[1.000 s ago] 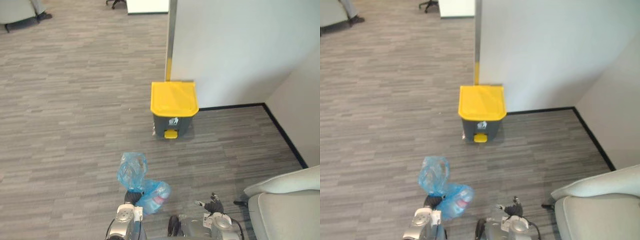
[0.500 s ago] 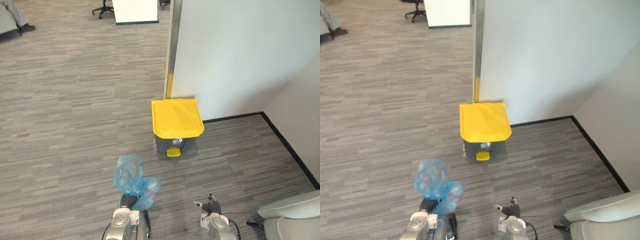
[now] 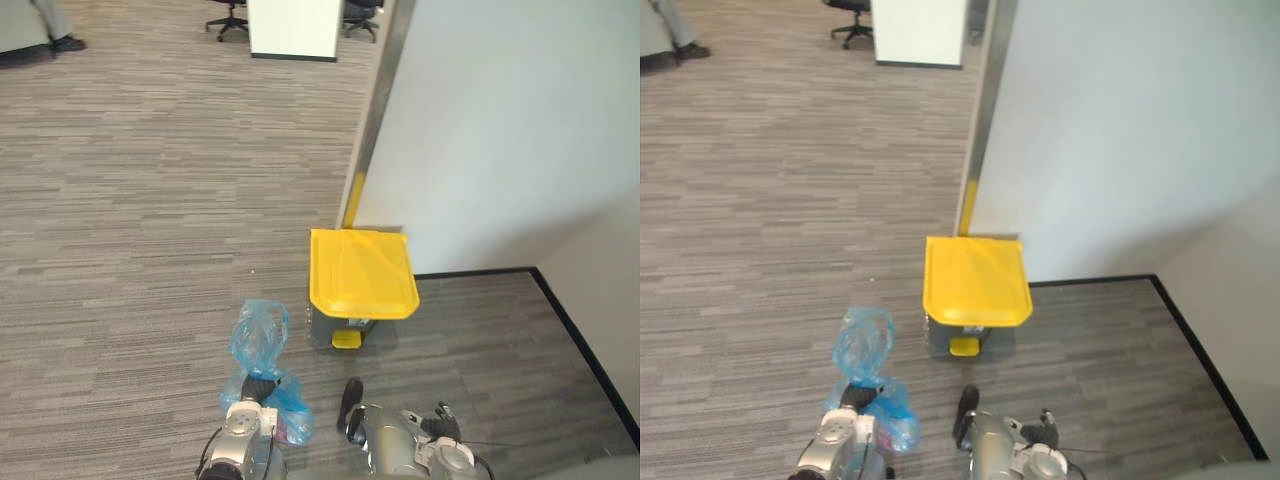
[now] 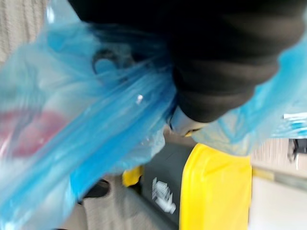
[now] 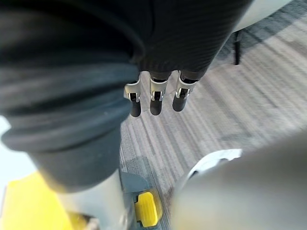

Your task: Gather rubbish on tea table into small bin, then transfer packed bag to large trash can.

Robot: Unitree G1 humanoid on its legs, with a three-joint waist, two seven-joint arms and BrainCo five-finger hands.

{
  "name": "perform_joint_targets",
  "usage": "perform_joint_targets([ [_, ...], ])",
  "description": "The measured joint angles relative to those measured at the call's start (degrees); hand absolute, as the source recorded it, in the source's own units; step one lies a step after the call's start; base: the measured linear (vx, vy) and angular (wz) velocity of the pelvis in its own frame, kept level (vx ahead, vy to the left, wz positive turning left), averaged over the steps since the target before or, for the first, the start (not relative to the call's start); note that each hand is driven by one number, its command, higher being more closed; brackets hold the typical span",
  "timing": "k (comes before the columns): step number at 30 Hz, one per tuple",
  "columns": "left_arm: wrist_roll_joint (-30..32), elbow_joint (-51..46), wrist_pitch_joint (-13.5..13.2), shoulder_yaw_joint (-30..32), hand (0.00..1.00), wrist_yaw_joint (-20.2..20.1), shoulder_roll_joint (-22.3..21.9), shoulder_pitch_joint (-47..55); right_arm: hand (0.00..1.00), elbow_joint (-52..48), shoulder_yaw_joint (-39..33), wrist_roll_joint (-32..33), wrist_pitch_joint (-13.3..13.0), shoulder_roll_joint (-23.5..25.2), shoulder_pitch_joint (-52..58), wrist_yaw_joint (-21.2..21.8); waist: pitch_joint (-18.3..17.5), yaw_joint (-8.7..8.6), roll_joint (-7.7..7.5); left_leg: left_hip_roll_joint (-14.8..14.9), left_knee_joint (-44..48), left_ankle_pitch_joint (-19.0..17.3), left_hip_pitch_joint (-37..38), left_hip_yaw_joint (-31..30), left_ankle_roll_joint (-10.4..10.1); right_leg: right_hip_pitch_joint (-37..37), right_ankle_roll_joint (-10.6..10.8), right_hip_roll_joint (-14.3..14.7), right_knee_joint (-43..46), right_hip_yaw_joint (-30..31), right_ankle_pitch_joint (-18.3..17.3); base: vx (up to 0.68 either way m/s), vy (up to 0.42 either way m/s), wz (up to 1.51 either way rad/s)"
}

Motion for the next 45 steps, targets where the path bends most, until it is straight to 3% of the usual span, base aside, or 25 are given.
perform_joint_targets([
  [1,0.01,0.54,0.00,-0.12,1.00,0.15,-0.24,-0.22,0.00,0.13,-0.08,0.52,0.07,-1.02,-0.51,0.02,-0.01,-0.31,1.33,1.67,0.33,-1.50,0.28,-2.36,-0.74,-1.80,0.10,0.70,6.77,-1.11,-2.25,0.58,-0.423,0.94],
  [2,0.14,0.65,0.04,-0.23,1.00,0.18,-0.15,-0.70,0.00,0.21,0.25,0.43,0.12,-1.73,-1.00,0.04,-0.65,-0.60,1.53,3.01,0.48,-2.01,0.19,-4.26,-0.83,-4.32,-0.01,0.57,13.55,-3.29,-7.88,0.62,-0.374,0.76],
  [3,0.05,0.43,-0.04,-0.23,1.00,0.33,-0.35,-1.71,0.00,0.19,0.39,0.58,0.12,-2.67,-1.75,0.01,-0.61,0.06,2.37,4.67,6.09,-1.27,-2.15,-6.19,-1.19,-7.76,-4.17,0.17,20.49,-5.70,-11.84,0.64,-0.363,0.52],
  [6,-0.32,0.40,0.05,-0.46,1.00,-0.02,-1.61,-2.83,0.00,0.37,0.08,0.66,1.03,-3.59,-4.01,0.00,-0.38,-0.37,4.83,8.99,14.45,2.32,-3.88,-7.00,-1.82,-9.73,-12.18,2.29,28.11,-10.40,-18.98,0.50,-0.299,0.22],
  [8,-0.26,-0.05,0.00,-1.62,1.00,-0.65,-2.25,-4.27,0.00,0.34,0.66,0.68,1.44,-3.43,-4.30,0.00,-0.38,-0.36,4.64,10.19,12.44,3.80,-3.94,-7.65,-3.20,-9.50,-12.06,2.37,27.86,-11.55,-19.96,0.24,-0.244,0.33],
  [10,-0.08,-1.53,-0.12,-2.50,1.00,-1.07,-2.21,-4.27,0.00,-0.12,1.57,1.19,1.21,-3.05,-4.88,0.01,-0.52,-1.13,4.80,11.18,7.58,4.07,-3.79,-7.30,-3.75,-9.41,-11.16,2.13,26.29,-12.53,-19.84,-0.01,-0.094,0.39],
  [11,-0.06,-2.11,-0.16,-2.72,1.00,-1.06,-1.84,-4.08,0.00,-0.05,3.77,1.60,1.36,-3.06,-6.04,-0.02,-1.19,-2.04,4.60,12.44,1.70,4.23,-3.93,-6.36,-3.98,-9.55,-9.22,2.25,23.37,-13.43,-19.41,-0.10,-0.048,0.48],
  [15,-0.01,-2.87,-0.14,-3.10,1.00,-1.04,-0.11,-3.95,0.00,-0.11,10.02,1.56,1.29,-2.66,-9.69,0.17,-1.62,-1.01,4.37,12.84,-1.39,4.16,-7.01,-4.10,-4.50,-13.00,-7.64,2.57,20.51,-13.36,-16.88,-0.16,-0.056,-0.01],
  [16,-0.01,-2.97,-0.14,-3.28,1.00,-1.04,0.33,-3.74,0.00,-0.27,11.24,1.60,1.28,-2.38,-10.63,0.26,-1.98,-0.96,4.57,12.88,-3.35,3.23,-6.88,-3.57,-3.20,-14.11,-7.07,2.92,20.39,-12.86,-16.09,-0.21,-0.119,-0.21],
  [17,-0.01,-3.14,-0.18,-3.28,1.00,-1.01,0.91,-4.13,0.00,-0.60,13.54,1.91,1.09,-1.90,-11.82,0.65,-2.41,-1.01,4.80,13.26,-7.92,-0.19,-6.72,-2.77,-2.07,-16.19,-7.01,3.66,19.94,-12.03,-15.33,-0.16,-0.127,0.00],
  [19,-0.01,-3.18,-0.18,-3.26,1.00,-0.92,1.64,-5.03,0.00,-2.02,17.61,3.25,1.32,-1.46,-13.76,1.10,-1.89,-0.03,4.27,13.09,-11.10,0.53,-6.61,-2.71,-5.11,-17.56,-6.92,4.93,18.89,-11.11,-15.10,-0.09,-0.149,-0.04],
  [24,-0.28,-5.16,-1.11,-3.88,1.00,0.68,2.30,-4.60,0.00,-11.09,23.14,8.20,-0.71,-2.03,-25.49,0.71,-1.43,0.91,4.23,14.48,-16.68,2.90,-6.05,-3.20,-2.90,-19.98,-7.22,7.21,19.12,-11.69,-15.28,0.02,-0.175,-0.04],
  [25,-0.91,-6.31,-1.33,-5.26,1.00,0.81,2.46,-4.27,0.00,-12.64,23.68,9.58,-2.05,-2.77,-32.19,-0.26,-1.28,1.28,4.04,14.19,-12.44,4.57,-8.19,-4.21,-5.63,-21.20,-7.66,7.70,19.12,-12.03,-15.22,0.02,-0.148,-0.16],
  [26,-1.29,-6.51,-1.76,-5.50,1.00,1.36,2.00,-4.39,0.00,-12.95,23.64,9.96,-2.40,-3.88,-35.61,-1.20,-0.92,1.29,3.72,12.95,-8.02,5.05,-10.73,-4.47,-6.68,-21.73,-8.18,7.74,19.09,-12.22,-14.92,-0.01,-0.129,-0.16],
  [29,-1.75,-8.06,-2.72,-7.02,1.00,2.00,1.97,-4.51,0.00,-14.46,24.40,10.64,-3.41,-7.09,-40.56,-2.44,0.02,1.07,2.90,14.02,-9.90,6.91,-11.57,-4.51,-7.29,-21.73,-8.67,8.90,18.12,-12.76,-14.92,-0.03,-0.144,0.06],
  [31,-2.40,-8.92,-3.41,-7.25,1.00,2.13,2.51,-5.70,0.00,-15.53,24.86,10.68,-3.38,-10.13,-42.85,-3.11,1.05,0.73,1.11,13.63,-9.54,6.52,-12.22,-5.03,-8.13,-21.74,-8.58,9.61,14.41,-13.24,-14.88,-0.06,-0.126,0.04],
  [32,-2.60,-9.46,-3.44,-7.31,1.00,2.92,2.79,-6.76,0.00,-16.12,25.23,10.64,-3.26,-11.54,-44.71,-3.23,2.34,1.69,-0.44,10.53,-0.94,5.95,-15.07,-6.93,-6.45,-22.52,-1.44,9.43,14.06,-13.17,-15.69,-0.09,-0.045,-0.15],
  [33,-2.95,-9.97,-3.43,-7.34,1.00,2.93,2.53,-6.82,0.00,-16.70,25.57,10.59,-3.33,-13.45,-45.36,-3.40,2.89,0.69,-0.36,9.66,1.20,7.65,-14.56,-6.21,-5.15,-27.68,-7.23,9.73,26.94,-5.39,-15.22,-0.07,-0.015,0.23],
  [34,-3.19,-10.77,-3.43,-7.60,1.00,2.88,2.61,-6.23,0.00,-16.81,25.54,10.58,-3.39,-14.80,-45.07,-3.52,2.98,-0.82,-1.01,9.54,-0.89,5.44,-13.85,-5.99,-7.98,-26.12,-7.19,8.76,26.29,1.79,-14.45,0.00,-0.042,0.40],
  [35,-3.53,-11.94,-3.52,-7.38,1.00,3.03,2.29,-6.36,0.00,-17.13,25.69,10.56,-3.16,-16.54,-45.68,-3.45,3.67,-0.47,-1.34,10.89,-7.16,3.53,-11.17,-6.15,-10.61,-27.04,-8.41,7.99,25.62,-1.77,-14.05,0.00,-0.043,0.32],
  [39,-3.68,-13.20,-3.58,-9.59,1.00,2.90,2.50,-6.95,0.00,-17.87,25.76,10.49,-3.17,-18.47,-45.54,-3.50,4.13,-0.52,-1.58,10.77,-4.28,2.70,-13.87,-4.87,-11.02,-27.40,-10.03,8.11,19.11,-4.09,-8.33,-0.08,0.022,-0.10],
  [41,-4.08,-15.19,-3.61,-11.14,1.00,2.78,2.38,-6.45,0.00,-18.16,25.88,10.47,-3.12,-18.57,-43.68,-3.41,4.91,-0.97,-0.45,11.64,-8.65,2.70,-11.87,-4.70,-10.74,-25.09,-8.54,8.83,16.33,-4.27,-7.34,-0.11,0.034,0.23],
  [42,-4.11,-16.06,-3.67,-11.67,1.00,2.58,2.53,-6.00,0.00,-18.12,25.87,10.32,-3.06,-18.84,-41.82,-3.18,5.29,-1.21,0.06,11.51,-5.25,4.86,-13.33,-6.19,-9.14,-22.32,-7.91,9.14,13.58,-4.11,-6.66,-0.13,0.069,0.58],
  [44,-4.16,-16.07,-3.64,-12.45,1.00,1.84,2.67,-5.61,0.00,-17.97,25.80,9.51,-3.01,-19.87,-39.85,-2.90,5.82,-1.09,-0.14,10.76,6.83,10.54,-19.58,-5.84,-6.56,-19.38,-7.75,7.04,11.80,-4.39,-5.78,-0.12,0.089,0.83],
  [45,-4.60,-16.14,-3.59,-13.68,1.00,1.55,3.81,-6.30,0.00,-16.37,24.64,9.30,-2.99,-21.45,-38.53,-2.80,6.52,-2.12,-1.24,11.54,12.61,15.11,-24.03,-1.83,-2.50,-16.64,-7.50,2.62,10.12,-6.52,-4.58,-0.10,0.094,1.40],
])
